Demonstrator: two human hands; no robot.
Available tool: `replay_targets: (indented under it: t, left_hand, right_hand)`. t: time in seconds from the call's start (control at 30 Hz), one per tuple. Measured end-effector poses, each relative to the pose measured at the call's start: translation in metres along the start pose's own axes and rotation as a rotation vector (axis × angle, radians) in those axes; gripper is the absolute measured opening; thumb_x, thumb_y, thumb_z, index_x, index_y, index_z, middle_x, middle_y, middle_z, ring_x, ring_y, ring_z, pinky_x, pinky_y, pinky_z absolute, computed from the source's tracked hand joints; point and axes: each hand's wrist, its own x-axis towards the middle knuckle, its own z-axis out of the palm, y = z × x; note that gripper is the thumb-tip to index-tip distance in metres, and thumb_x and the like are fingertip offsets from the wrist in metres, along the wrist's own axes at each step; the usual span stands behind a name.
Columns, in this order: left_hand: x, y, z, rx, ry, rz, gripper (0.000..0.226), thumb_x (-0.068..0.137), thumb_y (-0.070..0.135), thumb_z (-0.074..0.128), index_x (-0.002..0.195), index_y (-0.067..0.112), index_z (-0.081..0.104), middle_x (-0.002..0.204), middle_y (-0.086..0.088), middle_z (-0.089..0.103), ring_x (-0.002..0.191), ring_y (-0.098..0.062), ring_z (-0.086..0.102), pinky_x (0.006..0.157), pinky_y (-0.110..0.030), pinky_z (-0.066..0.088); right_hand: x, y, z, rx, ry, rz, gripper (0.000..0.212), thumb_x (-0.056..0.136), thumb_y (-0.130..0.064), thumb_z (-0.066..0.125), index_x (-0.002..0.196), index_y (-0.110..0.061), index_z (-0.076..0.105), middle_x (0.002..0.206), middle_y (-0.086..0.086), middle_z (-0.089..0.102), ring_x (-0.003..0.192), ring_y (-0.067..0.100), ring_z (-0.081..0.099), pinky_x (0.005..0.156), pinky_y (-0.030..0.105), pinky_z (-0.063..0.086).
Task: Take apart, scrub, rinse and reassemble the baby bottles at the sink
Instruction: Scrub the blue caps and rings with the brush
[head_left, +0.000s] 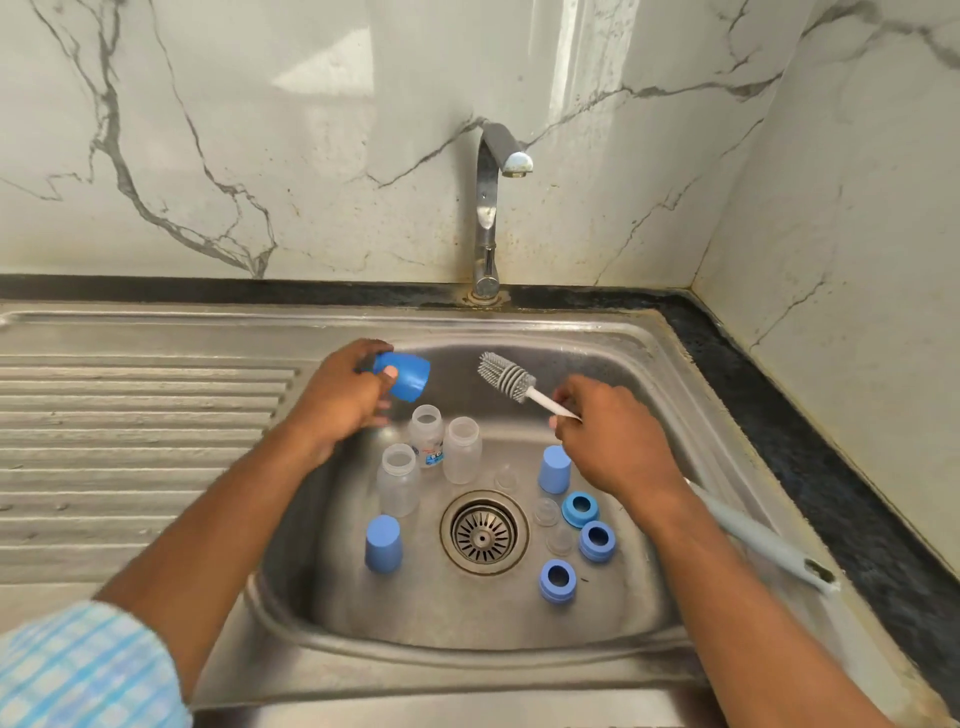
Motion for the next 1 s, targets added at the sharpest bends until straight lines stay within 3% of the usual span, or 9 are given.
replay_targets:
  t: [0.1, 0.27, 0.4, 0.57, 0.8, 0.9, 1.0]
  left_hand:
    - [-0.031, -0.001, 0.014, -0.494, -0.095, -0.184, 0.032, 0.103, 0.006, 0.046, 0.133, 0.016, 0.053, 0.104, -0.017, 0.066, 0.082, -0.025, 0.067, 0.063, -0.030, 0.061]
    - [-0.055, -0.001, 0.030, -0.872, -0.179, -0.314, 0.026, 0.105, 0.010, 0.041, 0.126, 0.017, 0.055, 0.102, -0.019, 0.069, 0.089, -0.029, 0.068, 0.072, -0.037, 0.061]
    - [-0.057, 0.002, 0.035, -0.922, -0.232, -0.262, 0.031, 0.100, 0.020, 0.053, 0.129, 0.013, 0.059, 0.109, -0.021, 0.070, 0.093, -0.028, 0.069, 0.080, -0.037, 0.061]
    - [-0.051, 0.000, 0.035, -0.927, -0.110, -0.226, 0.048, 0.090, 0.013, 0.065, 0.137, 0.010, 0.052, 0.097, -0.015, 0.074, 0.080, -0.021, 0.074, 0.069, -0.030, 0.062]
    - [-0.062, 0.004, 0.047, -1.001, -0.232, -0.160, 0.038, 0.096, 0.003, 0.053, 0.133, 0.007, 0.052, 0.102, -0.016, 0.074, 0.096, -0.024, 0.071, 0.086, -0.036, 0.059]
    - [-0.063, 0.007, 0.048, -1.054, -0.254, -0.114, 0.037, 0.095, -0.004, 0.049, 0.129, 0.011, 0.052, 0.105, -0.017, 0.073, 0.102, -0.027, 0.070, 0.086, -0.036, 0.059]
    - [-0.059, 0.007, 0.044, -1.057, -0.197, -0.084, 0.037, 0.095, -0.007, 0.048, 0.128, 0.011, 0.052, 0.097, -0.014, 0.075, 0.096, -0.025, 0.071, 0.083, -0.036, 0.060]
  right_hand:
    - [-0.009, -0.008, -0.007, 0.029, 0.053, -0.054, 0.013, 0.091, -0.032, 0.066, 0.101, -0.028, 0.059, 0.101, 0.000, 0.068, 0.090, 0.025, 0.062, 0.076, 0.039, 0.051]
    - [-0.022, -0.015, -0.012, 0.032, 0.067, -0.124, 0.010, 0.088, -0.031, 0.072, 0.093, -0.028, 0.063, 0.090, -0.006, 0.070, 0.085, 0.019, 0.063, 0.075, 0.038, 0.052]
    - [-0.022, -0.016, -0.013, 0.016, 0.081, -0.131, 0.009, 0.088, -0.031, 0.072, 0.094, -0.027, 0.068, 0.088, -0.006, 0.070, 0.081, 0.018, 0.062, 0.071, 0.036, 0.051]
    - [-0.022, -0.019, -0.013, 0.018, 0.089, -0.185, 0.012, 0.089, -0.032, 0.071, 0.099, -0.027, 0.071, 0.088, -0.006, 0.072, 0.080, 0.018, 0.063, 0.073, 0.036, 0.052]
    - [-0.024, -0.027, -0.010, -0.030, 0.104, -0.236, 0.014, 0.095, -0.035, 0.062, 0.104, -0.028, 0.070, 0.086, -0.004, 0.070, 0.080, 0.020, 0.063, 0.073, 0.035, 0.050]
    - [-0.024, -0.029, -0.007, 0.008, 0.089, -0.220, 0.015, 0.097, -0.036, 0.059, 0.103, -0.026, 0.069, 0.083, -0.004, 0.068, 0.078, 0.020, 0.062, 0.072, 0.034, 0.050]
    - [-0.024, -0.029, -0.005, 0.035, 0.049, -0.238, 0.017, 0.098, -0.037, 0.058, 0.099, -0.025, 0.070, 0.070, -0.009, 0.058, 0.069, 0.016, 0.057, 0.066, 0.032, 0.046]
